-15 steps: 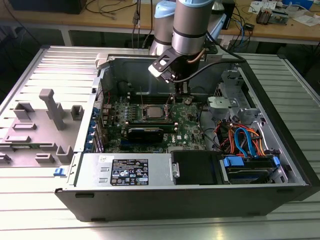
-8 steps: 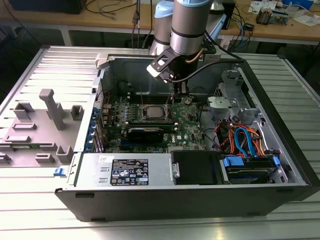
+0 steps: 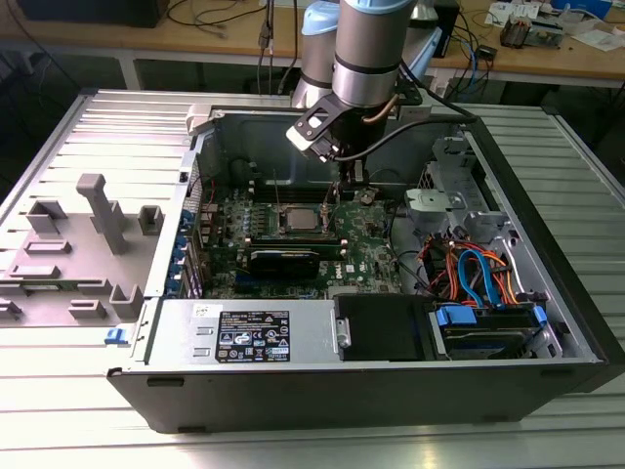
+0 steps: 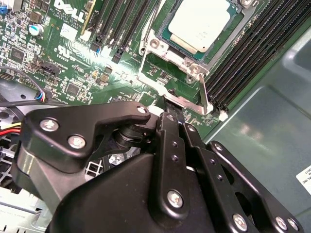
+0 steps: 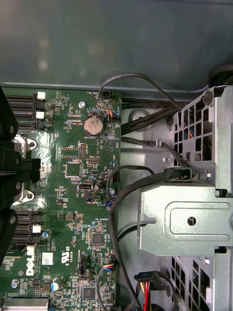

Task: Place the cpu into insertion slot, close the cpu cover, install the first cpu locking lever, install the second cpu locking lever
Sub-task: 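Close the cpu cover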

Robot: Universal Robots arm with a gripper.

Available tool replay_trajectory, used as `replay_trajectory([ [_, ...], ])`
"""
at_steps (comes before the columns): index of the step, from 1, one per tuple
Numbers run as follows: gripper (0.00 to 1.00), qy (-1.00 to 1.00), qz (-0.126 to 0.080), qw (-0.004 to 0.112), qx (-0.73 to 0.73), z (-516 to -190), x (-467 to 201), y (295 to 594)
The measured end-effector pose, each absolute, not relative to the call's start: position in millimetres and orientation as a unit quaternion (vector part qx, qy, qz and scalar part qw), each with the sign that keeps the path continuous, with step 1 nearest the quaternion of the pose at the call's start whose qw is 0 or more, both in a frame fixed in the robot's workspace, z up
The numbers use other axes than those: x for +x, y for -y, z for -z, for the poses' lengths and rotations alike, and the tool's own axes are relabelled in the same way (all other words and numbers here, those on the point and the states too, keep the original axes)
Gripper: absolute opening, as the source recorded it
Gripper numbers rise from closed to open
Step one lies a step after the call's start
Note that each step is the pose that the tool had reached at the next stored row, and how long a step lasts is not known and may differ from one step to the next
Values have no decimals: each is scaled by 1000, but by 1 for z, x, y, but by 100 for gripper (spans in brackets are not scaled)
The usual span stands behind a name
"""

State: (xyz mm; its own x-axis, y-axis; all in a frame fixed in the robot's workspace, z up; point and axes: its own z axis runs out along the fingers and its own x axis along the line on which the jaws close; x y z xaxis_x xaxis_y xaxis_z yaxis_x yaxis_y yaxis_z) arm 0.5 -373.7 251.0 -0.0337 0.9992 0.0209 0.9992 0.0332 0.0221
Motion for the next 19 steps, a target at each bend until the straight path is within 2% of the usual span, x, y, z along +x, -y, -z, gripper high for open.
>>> replay_trajectory([
  [19,11,-719,-15,0,695,-251,-5,374],
])
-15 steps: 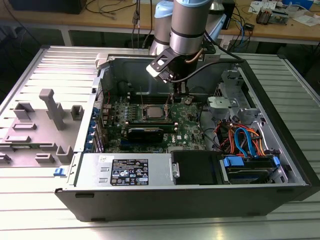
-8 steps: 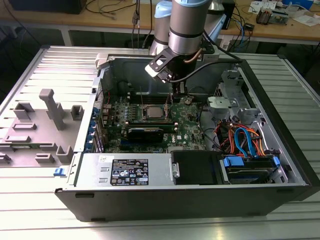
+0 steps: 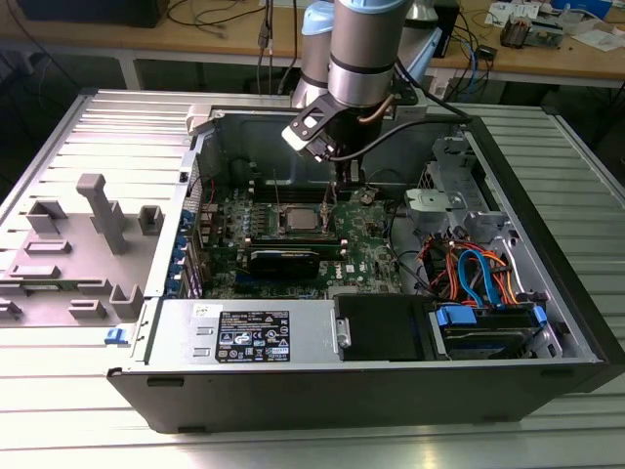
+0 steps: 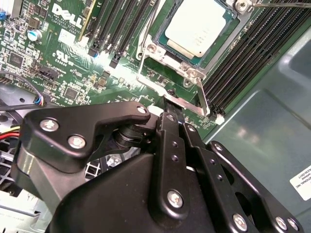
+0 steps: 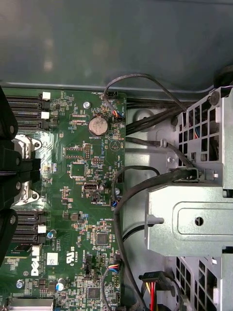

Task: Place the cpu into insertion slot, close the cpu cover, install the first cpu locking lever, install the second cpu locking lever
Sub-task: 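Close the cpu cover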

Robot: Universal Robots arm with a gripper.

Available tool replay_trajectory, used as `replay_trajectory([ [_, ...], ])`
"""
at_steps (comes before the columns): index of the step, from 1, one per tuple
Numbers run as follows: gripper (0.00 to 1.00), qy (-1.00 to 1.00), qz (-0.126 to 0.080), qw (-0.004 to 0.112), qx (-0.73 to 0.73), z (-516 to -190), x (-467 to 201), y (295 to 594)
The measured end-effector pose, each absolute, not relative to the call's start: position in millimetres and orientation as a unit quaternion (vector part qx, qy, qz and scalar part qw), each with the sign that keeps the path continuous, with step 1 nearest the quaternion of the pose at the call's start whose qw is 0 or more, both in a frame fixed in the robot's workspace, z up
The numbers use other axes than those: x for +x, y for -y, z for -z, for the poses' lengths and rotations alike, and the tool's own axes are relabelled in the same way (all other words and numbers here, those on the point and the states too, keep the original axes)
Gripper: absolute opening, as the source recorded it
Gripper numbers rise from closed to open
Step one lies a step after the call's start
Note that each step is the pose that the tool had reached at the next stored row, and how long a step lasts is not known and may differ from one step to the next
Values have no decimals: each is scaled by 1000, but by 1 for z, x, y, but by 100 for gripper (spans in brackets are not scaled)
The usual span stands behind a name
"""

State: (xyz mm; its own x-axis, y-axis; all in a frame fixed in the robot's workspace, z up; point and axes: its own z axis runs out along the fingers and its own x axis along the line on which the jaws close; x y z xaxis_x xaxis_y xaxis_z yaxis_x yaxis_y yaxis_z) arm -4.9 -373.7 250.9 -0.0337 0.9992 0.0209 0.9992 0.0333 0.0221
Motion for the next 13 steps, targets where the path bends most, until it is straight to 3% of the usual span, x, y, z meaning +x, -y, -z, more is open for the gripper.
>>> replay_trajectory([
  [13,11,-719,-15,0,695,-251,-10,374],
])
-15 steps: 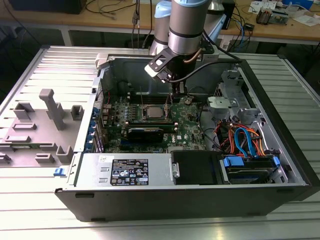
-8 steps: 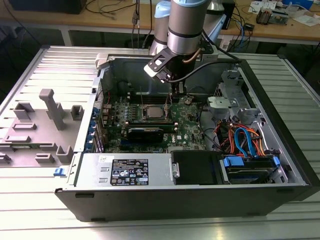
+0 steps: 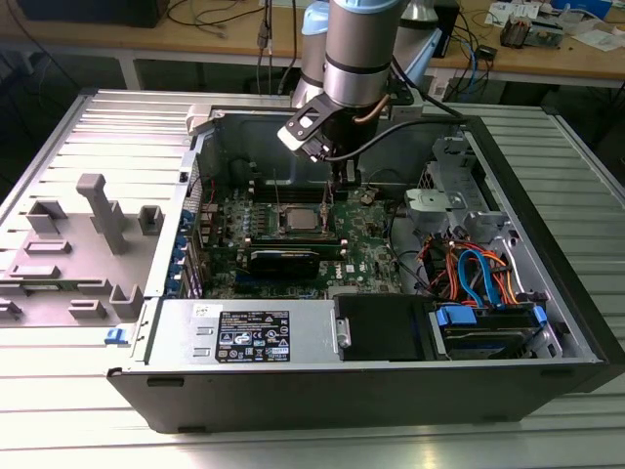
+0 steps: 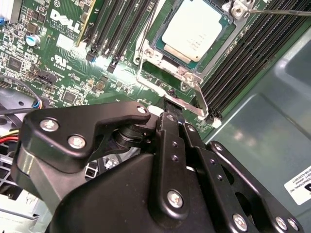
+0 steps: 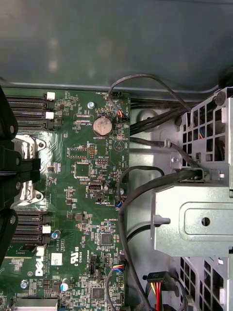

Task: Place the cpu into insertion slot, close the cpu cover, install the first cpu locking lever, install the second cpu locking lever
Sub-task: 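Close the cpu cover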

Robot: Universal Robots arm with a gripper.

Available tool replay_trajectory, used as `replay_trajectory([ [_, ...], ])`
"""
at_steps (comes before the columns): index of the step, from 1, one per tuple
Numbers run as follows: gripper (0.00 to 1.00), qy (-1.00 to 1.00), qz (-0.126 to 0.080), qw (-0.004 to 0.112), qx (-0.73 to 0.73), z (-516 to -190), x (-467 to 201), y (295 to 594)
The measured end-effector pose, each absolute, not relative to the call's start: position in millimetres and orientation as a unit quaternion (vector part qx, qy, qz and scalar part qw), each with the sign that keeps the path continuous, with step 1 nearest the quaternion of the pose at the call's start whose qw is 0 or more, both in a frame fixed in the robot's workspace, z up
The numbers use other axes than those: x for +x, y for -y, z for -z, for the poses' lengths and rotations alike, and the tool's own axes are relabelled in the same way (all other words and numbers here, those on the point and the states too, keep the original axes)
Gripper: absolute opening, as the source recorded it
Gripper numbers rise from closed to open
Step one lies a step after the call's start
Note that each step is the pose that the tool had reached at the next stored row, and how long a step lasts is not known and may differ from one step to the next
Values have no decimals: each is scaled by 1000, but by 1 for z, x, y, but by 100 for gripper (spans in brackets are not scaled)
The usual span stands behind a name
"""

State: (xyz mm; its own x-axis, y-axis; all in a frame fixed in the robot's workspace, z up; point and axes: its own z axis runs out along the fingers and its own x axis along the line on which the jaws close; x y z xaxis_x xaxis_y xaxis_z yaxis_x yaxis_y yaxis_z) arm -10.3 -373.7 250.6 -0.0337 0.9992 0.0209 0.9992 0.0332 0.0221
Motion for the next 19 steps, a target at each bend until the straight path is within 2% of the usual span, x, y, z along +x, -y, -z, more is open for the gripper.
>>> replay_trajectory([
  [19,11,-719,-15,0,695,-249,-15,374],
])
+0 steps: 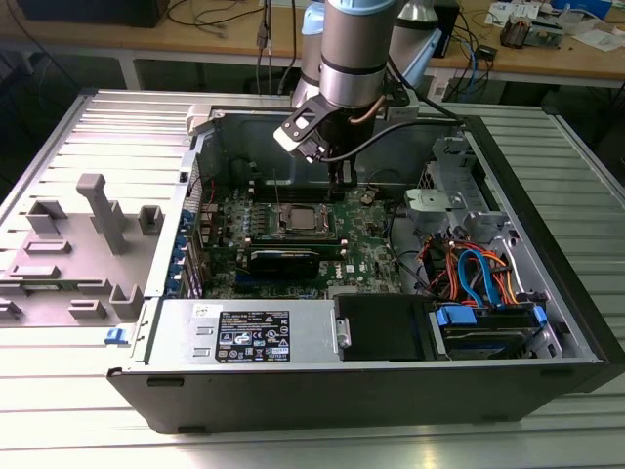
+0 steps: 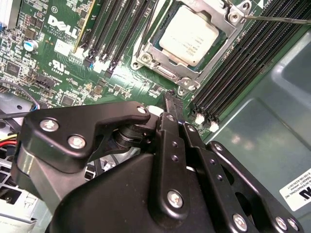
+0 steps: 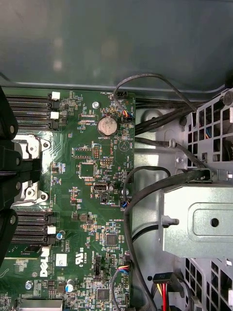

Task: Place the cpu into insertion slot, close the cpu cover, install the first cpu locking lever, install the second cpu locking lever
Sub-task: 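Close the cpu cover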

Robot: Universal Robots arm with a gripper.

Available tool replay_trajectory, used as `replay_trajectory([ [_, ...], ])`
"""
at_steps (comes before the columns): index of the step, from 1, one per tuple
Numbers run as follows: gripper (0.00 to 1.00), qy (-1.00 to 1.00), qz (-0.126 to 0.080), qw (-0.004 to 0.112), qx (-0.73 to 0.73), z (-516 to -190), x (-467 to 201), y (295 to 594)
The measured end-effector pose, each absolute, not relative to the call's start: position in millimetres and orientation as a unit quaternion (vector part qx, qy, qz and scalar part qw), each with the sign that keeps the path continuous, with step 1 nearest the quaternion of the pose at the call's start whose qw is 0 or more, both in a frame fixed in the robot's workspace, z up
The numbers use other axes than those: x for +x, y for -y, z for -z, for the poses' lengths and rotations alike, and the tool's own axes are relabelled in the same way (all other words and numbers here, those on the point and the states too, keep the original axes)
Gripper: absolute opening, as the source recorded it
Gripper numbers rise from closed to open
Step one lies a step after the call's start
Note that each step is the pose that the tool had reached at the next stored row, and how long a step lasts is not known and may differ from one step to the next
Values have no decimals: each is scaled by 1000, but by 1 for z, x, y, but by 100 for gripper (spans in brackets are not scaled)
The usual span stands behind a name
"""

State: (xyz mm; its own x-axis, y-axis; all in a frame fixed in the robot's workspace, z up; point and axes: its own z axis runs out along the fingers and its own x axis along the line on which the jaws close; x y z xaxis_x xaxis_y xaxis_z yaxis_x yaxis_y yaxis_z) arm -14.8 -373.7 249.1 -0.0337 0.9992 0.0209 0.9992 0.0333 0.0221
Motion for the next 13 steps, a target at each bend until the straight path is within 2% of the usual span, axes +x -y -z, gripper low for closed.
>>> replay_trajectory([
  [13,11,-719,-15,0,695,-248,-17,374],
])
